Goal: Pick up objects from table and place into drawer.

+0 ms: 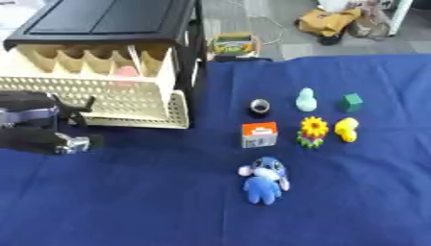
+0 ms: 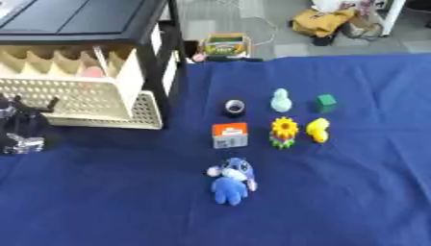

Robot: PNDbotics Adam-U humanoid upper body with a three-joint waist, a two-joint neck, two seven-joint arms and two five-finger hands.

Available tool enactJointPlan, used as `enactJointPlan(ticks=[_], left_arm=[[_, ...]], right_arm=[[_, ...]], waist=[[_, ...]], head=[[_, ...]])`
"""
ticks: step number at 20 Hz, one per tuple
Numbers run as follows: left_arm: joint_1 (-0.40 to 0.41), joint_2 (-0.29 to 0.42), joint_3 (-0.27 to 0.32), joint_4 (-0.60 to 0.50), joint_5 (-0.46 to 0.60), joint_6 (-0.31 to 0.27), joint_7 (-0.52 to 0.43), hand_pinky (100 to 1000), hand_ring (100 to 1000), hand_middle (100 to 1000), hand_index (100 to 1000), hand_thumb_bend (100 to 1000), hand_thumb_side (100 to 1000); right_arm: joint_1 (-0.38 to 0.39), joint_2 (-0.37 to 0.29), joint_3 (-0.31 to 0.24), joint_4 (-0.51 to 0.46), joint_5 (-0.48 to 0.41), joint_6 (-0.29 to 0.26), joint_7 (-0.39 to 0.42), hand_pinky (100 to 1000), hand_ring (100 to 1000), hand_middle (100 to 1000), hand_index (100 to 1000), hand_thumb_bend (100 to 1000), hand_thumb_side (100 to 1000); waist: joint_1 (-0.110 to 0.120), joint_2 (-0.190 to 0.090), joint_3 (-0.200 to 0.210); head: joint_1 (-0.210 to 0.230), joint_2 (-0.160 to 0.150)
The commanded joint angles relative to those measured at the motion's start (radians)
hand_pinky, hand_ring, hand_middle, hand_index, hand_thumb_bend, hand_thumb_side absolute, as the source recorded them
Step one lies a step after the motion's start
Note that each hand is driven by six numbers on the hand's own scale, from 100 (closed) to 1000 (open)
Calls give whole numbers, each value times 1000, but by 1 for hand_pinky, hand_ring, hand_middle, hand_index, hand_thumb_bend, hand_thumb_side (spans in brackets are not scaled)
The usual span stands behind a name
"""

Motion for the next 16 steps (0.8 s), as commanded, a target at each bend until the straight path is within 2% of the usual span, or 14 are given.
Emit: enactJointPlan(ticks=[1,7,16], left_arm=[[-26,9,17,22,-22,21,-7,324,554,549,880,375,1000],[-46,-14,13,55,-32,19,2,335,571,586,888,360,1000],[-97,-62,18,107,-18,48,47,345,550,564,895,313,1000]], right_arm=[[-24,-17,-12,-15,8,13,5,690,653,594,740,169,648],[-48,-12,-8,-15,12,36,12,690,653,587,739,168,641],[-49,-7,-8,-15,17,45,22,691,652,581,737,173,641]], waist=[[0,-13,-2],[2,-10,-5],[1,-11,-6]], head=[[5,-11],[6,-12],[9,-18]])
